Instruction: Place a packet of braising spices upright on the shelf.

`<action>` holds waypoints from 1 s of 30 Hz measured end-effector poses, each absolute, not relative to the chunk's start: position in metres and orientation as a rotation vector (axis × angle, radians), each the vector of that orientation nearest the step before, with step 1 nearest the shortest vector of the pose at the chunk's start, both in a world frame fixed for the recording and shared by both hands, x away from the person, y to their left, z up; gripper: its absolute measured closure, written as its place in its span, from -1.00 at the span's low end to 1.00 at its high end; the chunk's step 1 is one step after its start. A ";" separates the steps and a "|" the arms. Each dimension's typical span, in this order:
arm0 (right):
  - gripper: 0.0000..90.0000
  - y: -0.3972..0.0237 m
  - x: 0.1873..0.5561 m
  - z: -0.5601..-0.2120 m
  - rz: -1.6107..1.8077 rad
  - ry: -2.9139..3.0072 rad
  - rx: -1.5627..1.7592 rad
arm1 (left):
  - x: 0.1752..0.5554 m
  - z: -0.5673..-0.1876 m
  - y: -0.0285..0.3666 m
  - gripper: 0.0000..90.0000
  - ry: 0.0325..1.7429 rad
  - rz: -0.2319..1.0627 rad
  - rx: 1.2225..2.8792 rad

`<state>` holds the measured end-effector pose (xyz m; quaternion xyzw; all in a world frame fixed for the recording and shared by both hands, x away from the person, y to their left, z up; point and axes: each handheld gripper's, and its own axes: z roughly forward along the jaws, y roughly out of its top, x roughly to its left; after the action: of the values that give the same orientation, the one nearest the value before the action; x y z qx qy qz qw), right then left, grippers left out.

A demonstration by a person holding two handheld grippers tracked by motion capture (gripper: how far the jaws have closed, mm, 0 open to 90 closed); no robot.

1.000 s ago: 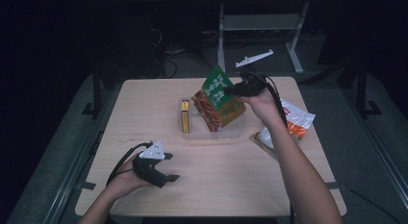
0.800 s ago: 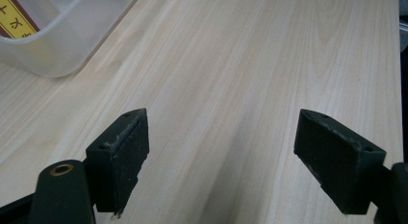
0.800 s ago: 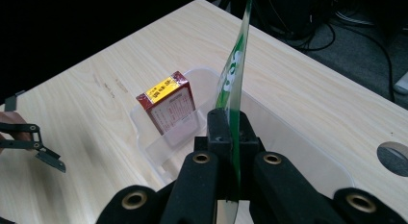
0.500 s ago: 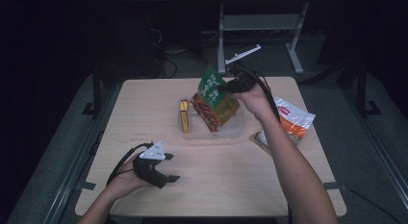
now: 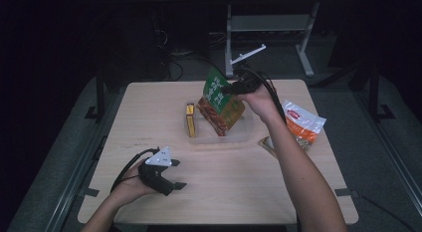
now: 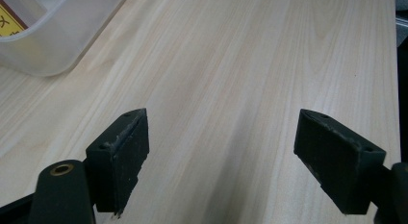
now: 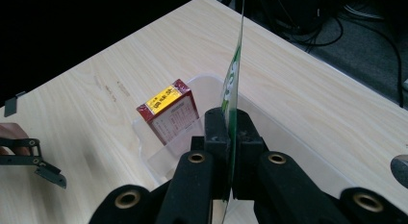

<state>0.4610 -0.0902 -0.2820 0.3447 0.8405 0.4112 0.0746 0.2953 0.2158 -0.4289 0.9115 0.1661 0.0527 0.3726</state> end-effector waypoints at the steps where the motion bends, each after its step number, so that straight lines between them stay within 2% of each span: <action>1: 0.90 -0.091 0.461 -0.282 1.239 2.522 1.023 | 0.296 -0.429 0.216 -0.57 0.420 0.138 2.343; 11: 0.75 -0.099 0.443 -0.280 1.272 2.526 1.005 | 0.295 -0.430 0.214 -0.57 0.423 0.129 2.339; 17: 0.73 -0.113 0.427 -0.286 1.279 2.520 0.994 | 0.294 -0.430 0.213 -0.57 0.424 0.129 2.348; 22: 0.99 -0.122 0.419 -0.289 1.261 2.489 1.017 | 0.294 -0.430 0.212 -0.57 0.429 0.128 2.345; 30: 1.00 -0.110 0.426 -0.282 1.233 2.492 0.981 | 0.295 -0.430 0.213 -0.57 0.428 0.128 2.348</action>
<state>0.4256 -0.1103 -0.2820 0.3312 0.8412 0.4164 0.0964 0.2952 0.2133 -0.4303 0.9139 0.1665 0.0498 0.3668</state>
